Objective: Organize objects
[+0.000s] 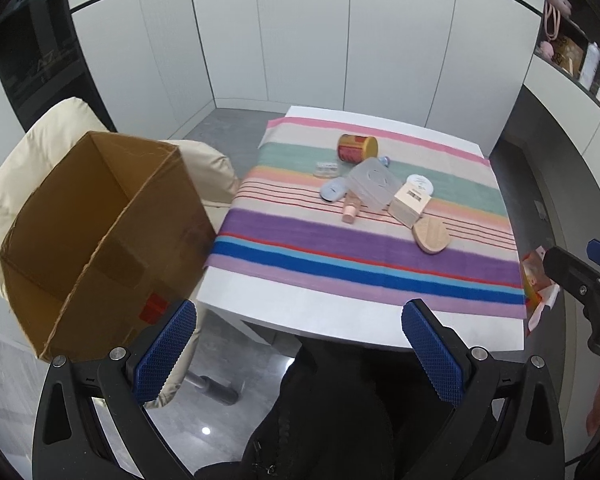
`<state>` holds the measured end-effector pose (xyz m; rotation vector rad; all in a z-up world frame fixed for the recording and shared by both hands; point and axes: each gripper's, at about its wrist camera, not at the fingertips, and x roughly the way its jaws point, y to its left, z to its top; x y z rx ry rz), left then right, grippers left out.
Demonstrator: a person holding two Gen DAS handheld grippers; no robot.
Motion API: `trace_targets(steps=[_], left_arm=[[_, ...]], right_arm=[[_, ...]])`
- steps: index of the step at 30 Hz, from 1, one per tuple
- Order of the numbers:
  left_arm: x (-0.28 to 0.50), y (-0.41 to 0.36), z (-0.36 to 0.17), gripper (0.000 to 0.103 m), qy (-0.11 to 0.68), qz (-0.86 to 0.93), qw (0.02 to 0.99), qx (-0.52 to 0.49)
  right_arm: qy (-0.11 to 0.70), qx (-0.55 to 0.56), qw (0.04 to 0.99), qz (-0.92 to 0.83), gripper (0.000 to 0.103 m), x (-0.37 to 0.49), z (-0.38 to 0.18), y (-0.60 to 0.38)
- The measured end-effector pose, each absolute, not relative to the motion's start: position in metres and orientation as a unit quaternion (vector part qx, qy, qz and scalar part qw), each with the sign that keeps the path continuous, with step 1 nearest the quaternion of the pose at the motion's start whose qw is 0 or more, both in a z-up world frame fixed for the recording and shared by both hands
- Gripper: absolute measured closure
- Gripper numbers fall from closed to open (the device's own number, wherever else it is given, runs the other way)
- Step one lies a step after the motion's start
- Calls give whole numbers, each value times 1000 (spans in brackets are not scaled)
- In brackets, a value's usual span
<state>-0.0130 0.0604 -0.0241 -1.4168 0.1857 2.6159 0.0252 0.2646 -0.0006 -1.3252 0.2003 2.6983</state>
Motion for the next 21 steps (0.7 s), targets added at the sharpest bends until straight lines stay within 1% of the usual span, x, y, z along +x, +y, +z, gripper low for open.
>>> trace_targets(steps=[7,12,17,21], left_arm=[[-21,75,-31,0,47,873,89,-478],[-34,88,-36,0,43,864,97,-493],[-45,112,-45,0,93,856,103,-497],[-57,123,-51,0,89,850,113,-506]], right_arm=[[82,-451,83,885,0,27,-9,290],[121,-466,94,871,0,26,-17,310],[105,-468,115,870,0,18,-21,317],[92,-477,116,866,0,9,-28,323]])
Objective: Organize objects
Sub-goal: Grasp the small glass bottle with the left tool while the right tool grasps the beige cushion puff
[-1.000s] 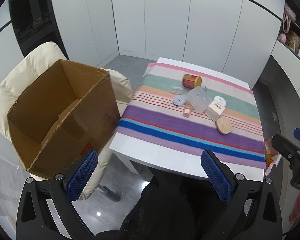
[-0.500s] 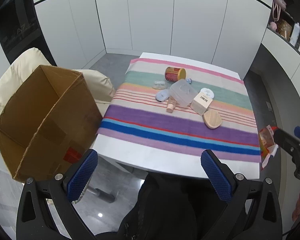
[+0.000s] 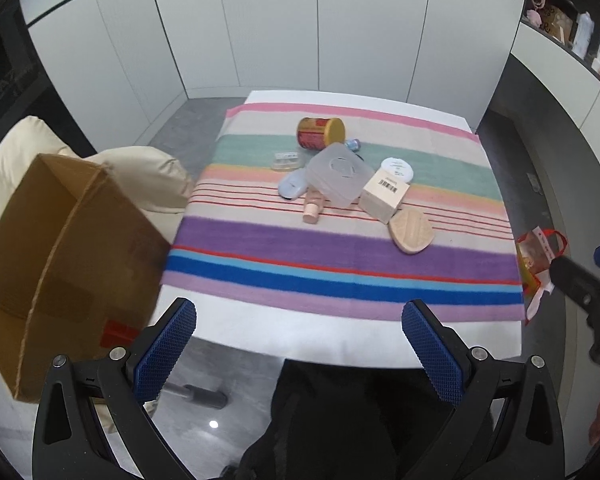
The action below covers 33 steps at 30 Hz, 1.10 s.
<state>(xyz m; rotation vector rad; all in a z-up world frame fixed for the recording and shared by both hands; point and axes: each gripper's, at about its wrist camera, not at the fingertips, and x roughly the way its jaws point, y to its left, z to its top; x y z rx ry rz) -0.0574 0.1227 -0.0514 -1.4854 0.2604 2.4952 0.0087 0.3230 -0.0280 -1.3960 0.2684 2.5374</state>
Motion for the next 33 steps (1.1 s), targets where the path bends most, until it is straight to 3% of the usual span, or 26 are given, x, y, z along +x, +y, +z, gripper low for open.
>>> trace_targets(steps=[22,33], left_arm=[[-140,144,-105,0,81,848,118,-510],[-179,154,-148,12,108,833,135,-526]], right_arm=[[86,-514,113,846,0,-54,-94,364],[82,-547,89,829,0,-100,-147,346]])
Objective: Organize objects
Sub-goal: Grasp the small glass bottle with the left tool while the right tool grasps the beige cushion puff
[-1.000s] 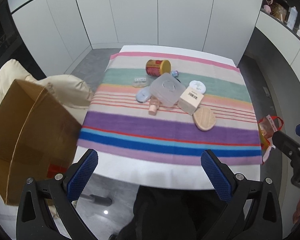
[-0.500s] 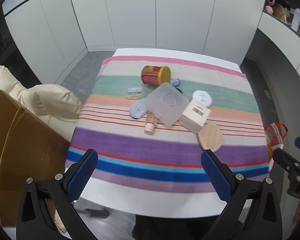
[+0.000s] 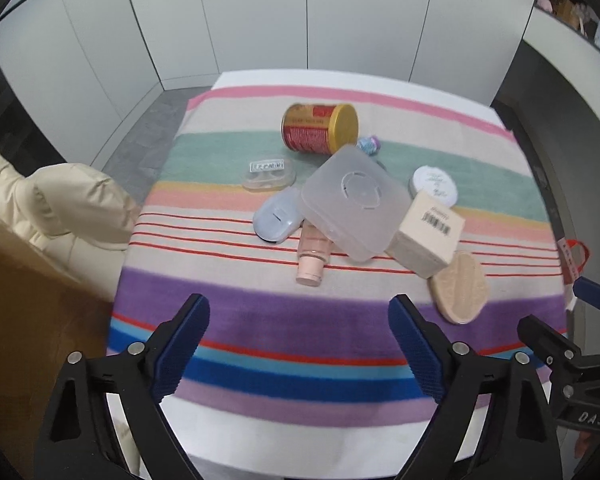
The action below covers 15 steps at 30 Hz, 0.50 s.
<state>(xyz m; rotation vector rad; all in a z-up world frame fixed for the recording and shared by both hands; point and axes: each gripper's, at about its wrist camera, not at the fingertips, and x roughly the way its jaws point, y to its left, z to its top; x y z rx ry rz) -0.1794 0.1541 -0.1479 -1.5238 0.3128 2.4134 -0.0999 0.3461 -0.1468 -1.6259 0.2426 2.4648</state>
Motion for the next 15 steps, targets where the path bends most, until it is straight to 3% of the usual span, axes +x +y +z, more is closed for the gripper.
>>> trace_targets(steps=[4,8,12,15], left_arm=[[-195,160,-172,22,125,826,141,-531],[-205,166,-196,25,135,816,151,-541],[-211,168,-214,40,126,806,161,-556],[-217,171,-220,38,117,811,164,-550]], right_arm=[[80,-558,83,822,0,-116,-168,339],[84,-572,79,812,1,-130,-190,337],[88,-589,77,800,2,-137,-209,335],[91,-597,77,793,2,-141,-220,333]])
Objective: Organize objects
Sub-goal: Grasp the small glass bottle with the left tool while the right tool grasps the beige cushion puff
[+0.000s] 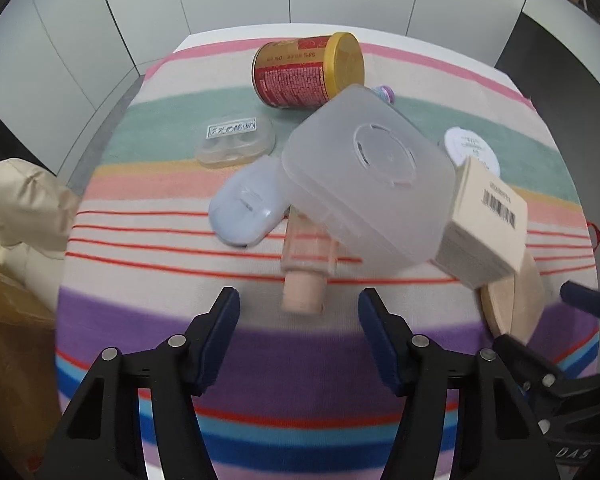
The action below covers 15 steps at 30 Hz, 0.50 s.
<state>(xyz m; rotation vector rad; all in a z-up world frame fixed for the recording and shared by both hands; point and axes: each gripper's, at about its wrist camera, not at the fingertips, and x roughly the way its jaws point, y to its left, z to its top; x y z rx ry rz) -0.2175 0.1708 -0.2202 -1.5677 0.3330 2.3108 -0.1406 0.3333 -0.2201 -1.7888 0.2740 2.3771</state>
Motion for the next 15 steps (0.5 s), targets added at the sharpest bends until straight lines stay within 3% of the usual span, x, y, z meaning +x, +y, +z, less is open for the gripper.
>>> trace_targets(steps=[8,10,11,12,15], left_arm=[[-234,180,-223,40,119,820,182,-530],[-232,181,-221,64,122,821,189,-525],[-232,182,-220,71,125,820,196,-524],[-231,183,-219,75,128,816,198,-527],[-228,181,-218,75,129,806,202,-542]], right_arm=[[89,-593,77,797,7,-152,-231,323],[77,-585,79,804,16,-152,-230,319],[76,-581,79,806,24,-155,-228,322],[74,-579,80,808,32,-155,-227,321],[63,-579,67,810,40,-154,-225,316]])
